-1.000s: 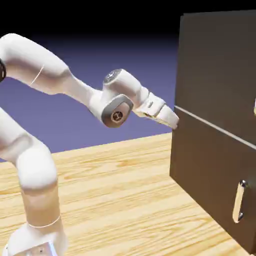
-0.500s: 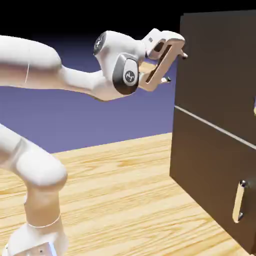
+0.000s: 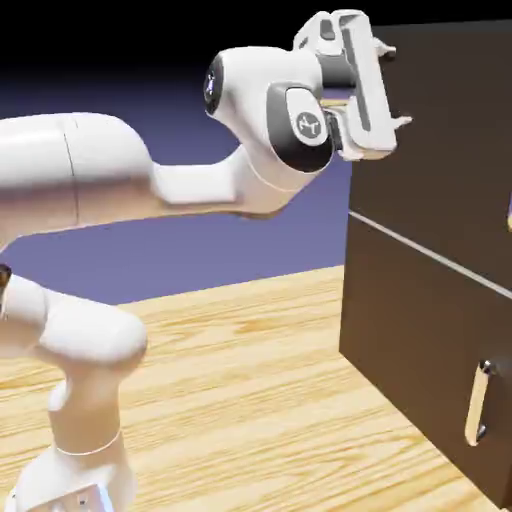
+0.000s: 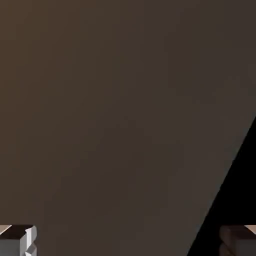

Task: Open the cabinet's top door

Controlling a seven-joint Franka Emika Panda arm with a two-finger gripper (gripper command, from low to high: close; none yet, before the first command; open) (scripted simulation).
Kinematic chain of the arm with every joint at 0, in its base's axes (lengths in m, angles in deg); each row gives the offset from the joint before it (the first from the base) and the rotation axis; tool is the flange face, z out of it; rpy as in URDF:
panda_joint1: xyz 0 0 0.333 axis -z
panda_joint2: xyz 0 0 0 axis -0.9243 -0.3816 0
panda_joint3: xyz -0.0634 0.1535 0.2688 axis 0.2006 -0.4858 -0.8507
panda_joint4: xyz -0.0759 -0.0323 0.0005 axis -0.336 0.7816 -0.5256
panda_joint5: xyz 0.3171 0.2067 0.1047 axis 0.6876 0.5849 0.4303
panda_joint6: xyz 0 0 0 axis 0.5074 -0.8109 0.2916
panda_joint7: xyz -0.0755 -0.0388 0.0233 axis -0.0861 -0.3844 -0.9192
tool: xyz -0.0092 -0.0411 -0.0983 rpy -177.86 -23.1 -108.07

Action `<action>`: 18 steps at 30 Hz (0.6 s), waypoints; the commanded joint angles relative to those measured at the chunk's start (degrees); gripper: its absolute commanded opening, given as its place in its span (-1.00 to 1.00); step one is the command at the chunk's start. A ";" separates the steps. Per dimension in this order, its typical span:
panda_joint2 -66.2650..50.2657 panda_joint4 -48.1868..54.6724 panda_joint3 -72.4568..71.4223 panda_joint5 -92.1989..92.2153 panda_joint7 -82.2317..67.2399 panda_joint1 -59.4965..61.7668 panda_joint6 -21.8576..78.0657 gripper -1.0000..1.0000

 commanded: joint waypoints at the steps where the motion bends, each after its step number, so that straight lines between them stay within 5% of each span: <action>1: 0.62 0.99 1.59 -2.41 -2.50 -1.36 -0.11 0.00; 18: 9.11 17.36 24.13 -34.51 -36.16 -23.48 -0.83 0.00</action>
